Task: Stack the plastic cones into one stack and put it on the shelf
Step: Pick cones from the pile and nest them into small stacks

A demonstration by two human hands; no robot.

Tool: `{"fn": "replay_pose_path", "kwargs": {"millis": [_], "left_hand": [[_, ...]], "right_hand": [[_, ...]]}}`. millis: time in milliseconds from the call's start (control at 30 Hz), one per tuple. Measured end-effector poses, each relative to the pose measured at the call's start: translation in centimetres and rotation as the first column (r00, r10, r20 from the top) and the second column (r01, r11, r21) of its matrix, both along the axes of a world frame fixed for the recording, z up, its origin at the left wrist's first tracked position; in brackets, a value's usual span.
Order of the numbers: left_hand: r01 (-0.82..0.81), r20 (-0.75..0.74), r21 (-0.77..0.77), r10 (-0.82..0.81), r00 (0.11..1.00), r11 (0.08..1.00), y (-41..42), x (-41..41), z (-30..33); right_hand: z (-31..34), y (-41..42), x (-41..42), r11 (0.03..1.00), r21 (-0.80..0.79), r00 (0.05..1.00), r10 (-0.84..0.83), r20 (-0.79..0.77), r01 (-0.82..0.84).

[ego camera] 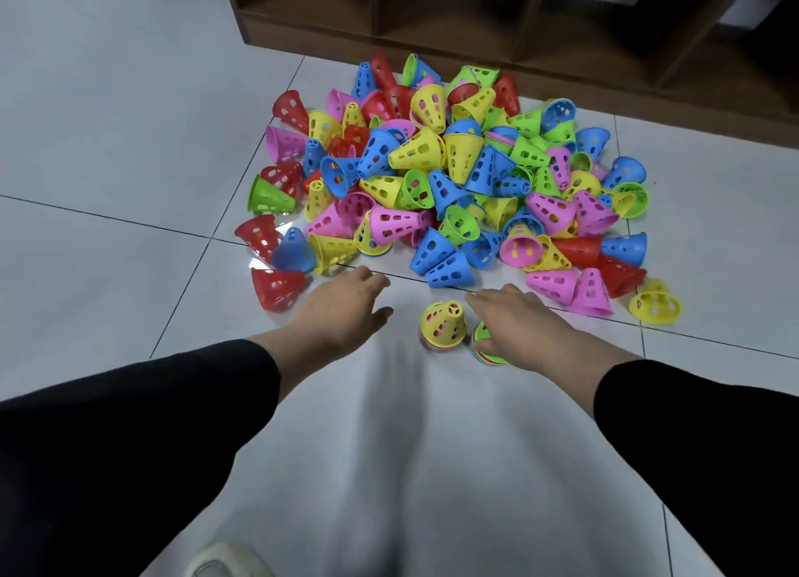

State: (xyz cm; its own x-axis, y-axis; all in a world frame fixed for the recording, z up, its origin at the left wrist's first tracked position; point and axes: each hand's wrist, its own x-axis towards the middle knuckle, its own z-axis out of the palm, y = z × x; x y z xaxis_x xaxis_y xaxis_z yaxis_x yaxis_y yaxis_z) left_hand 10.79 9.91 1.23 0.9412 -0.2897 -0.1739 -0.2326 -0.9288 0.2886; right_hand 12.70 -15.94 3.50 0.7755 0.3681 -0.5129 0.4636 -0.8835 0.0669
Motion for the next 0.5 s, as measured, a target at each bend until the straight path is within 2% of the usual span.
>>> {"fn": "replay_pose_path", "kwargs": {"millis": [67, 133, 233, 367, 500], "left_hand": [[-0.025, 0.035, 0.069, 0.023, 0.999, 0.997, 2.2, 0.1, -0.3], [-0.073, 0.071, 0.138, 0.063, 0.995, 0.988, 4.5, 0.3, -0.7], [-0.21, 0.115, 0.199, 0.19, 0.975, 0.957, 7.3, 0.7, -1.8], [-0.383, 0.163, 0.214, 0.354, 0.921, 0.899, 10.3, 0.8, -3.8], [-0.46, 0.066, 0.199, 0.456, 0.887, 0.865, 11.7, 0.6, -5.5]], "right_hand": [[-0.1, 0.1, 0.2, 0.998, 0.056, 0.997, -0.041, 0.064, 0.037], [0.1, 0.4, 0.6, 0.974, 0.186, 0.98, -0.156, 0.126, 0.131], [-0.3, 0.7, 1.9, 0.891, 0.308, 0.93, -0.364, 0.043, 0.335], [-1.3, 1.5, 4.4, 0.796, 0.312, 0.846, -0.53, -0.057, 0.519], [-1.6, 2.9, 5.6, 0.762, 0.258, 0.803, -0.577, -0.147, 0.595]]}}
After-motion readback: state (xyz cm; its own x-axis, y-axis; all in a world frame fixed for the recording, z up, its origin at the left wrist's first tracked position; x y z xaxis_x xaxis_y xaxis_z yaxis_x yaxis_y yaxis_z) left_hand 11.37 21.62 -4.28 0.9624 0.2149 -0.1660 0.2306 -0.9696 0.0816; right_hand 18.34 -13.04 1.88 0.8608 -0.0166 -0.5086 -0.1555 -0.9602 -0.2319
